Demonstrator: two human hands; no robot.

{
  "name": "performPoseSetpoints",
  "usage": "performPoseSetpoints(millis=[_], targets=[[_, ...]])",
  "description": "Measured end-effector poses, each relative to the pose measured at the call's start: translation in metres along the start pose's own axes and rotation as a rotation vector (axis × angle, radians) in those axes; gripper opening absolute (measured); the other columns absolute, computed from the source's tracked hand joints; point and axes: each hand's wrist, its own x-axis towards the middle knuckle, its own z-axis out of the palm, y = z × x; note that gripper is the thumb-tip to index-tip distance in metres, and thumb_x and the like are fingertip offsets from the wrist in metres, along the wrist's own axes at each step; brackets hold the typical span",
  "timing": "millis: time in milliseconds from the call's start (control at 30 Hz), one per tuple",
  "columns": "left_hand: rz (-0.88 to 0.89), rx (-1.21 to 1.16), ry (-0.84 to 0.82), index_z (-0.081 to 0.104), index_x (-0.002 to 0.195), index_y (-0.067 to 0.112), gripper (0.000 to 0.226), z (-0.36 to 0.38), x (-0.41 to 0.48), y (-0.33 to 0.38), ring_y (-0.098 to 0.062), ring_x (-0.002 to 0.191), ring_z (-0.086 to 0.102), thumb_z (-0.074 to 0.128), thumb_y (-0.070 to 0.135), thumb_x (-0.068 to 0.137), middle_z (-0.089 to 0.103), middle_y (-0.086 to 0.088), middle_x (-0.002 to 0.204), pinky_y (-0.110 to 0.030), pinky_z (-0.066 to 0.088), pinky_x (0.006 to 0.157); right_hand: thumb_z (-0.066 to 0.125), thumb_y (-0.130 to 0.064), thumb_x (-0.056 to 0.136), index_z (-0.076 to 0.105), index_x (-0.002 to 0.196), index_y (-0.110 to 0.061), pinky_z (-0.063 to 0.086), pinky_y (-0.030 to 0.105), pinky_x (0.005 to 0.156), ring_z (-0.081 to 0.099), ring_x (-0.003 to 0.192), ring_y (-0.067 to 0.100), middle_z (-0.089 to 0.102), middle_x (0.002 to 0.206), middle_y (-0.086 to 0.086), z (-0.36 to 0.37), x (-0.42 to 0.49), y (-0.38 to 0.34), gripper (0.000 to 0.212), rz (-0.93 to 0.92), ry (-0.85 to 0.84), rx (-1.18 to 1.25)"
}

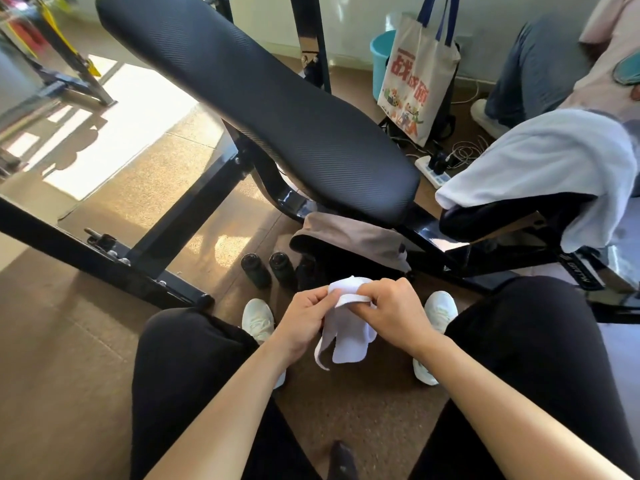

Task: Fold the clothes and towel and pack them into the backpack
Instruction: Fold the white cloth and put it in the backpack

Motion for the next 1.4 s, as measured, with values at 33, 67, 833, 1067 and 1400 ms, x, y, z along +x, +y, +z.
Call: performPoseSetpoints(millis=[33, 67, 833, 1067, 1400], targets=[[0.004, -0.001, -0.023, 0.077, 0.113, 0.019, 0.031, 0.000, 0.000, 0.001, -0.033, 0.109, 0.067, 0.050, 0.029, 0.106, 0.075, -0.012, 0.108, -0.044, 0.055, 0.095, 0.051, -0.062, 0.091, 0.062, 0.063, -0.022, 0.041, 0.035, 0.061, 0.051, 0.058, 0.015, 0.055, 0.057, -0.005, 0.000, 0.000, 0.001, 0.050, 0.037, -0.003, 0.035], [0.007, -0.007, -0.047, 0.076, 0.115, 0.017, 0.032, 0.001, 0.001, 0.001, -0.034, 0.110, 0.066, 0.047, 0.028, 0.107, 0.074, -0.014, 0.109, -0.045, 0.054, 0.097, 0.051, -0.063, 0.090, 0.059, 0.061, -0.020, 0.042, 0.037, 0.059, 0.051, 0.059, 0.015, 0.054, 0.057, -0.003, 0.001, 0.000, 0.002, 0.052, 0.075, -0.008, 0.088], [0.348, 0.285, -0.028, 0.070, 0.112, 0.024, 0.014, -0.001, 0.023, 0.012, -0.010, 0.093, 0.064, 0.062, 0.023, 0.101, 0.070, 0.006, 0.099, -0.021, 0.050, 0.079, 0.071, -0.029, 0.094, 0.072, 0.089, -0.022, 0.044, 0.024, 0.065, 0.056, 0.069, 0.003, 0.063, 0.073, -0.012, -0.024, 0.021, 0.014, 0.009, 0.133, -0.141, 0.437], [0.336, 0.303, 0.008, 0.061, 0.103, 0.024, 0.020, 0.002, 0.017, -0.004, -0.008, 0.085, 0.063, 0.061, 0.004, 0.098, 0.065, 0.004, 0.094, -0.019, 0.049, 0.072, 0.062, -0.022, 0.101, 0.070, 0.089, -0.011, 0.046, 0.019, 0.071, 0.058, 0.076, 0.002, 0.067, 0.079, 0.002, -0.034, 0.016, 0.007, 0.018, 0.193, -0.057, 0.665], [0.380, 0.371, -0.186, 0.068, 0.116, 0.022, 0.023, 0.018, 0.023, -0.022, -0.017, 0.108, 0.063, 0.069, 0.027, 0.094, 0.067, 0.006, 0.110, -0.028, 0.049, 0.094, 0.058, -0.024, 0.102, 0.072, 0.096, -0.018, 0.048, 0.020, 0.076, 0.061, 0.085, 0.006, 0.067, 0.086, -0.001, -0.048, 0.008, 0.012, 0.016, 0.170, -0.036, 0.725]])
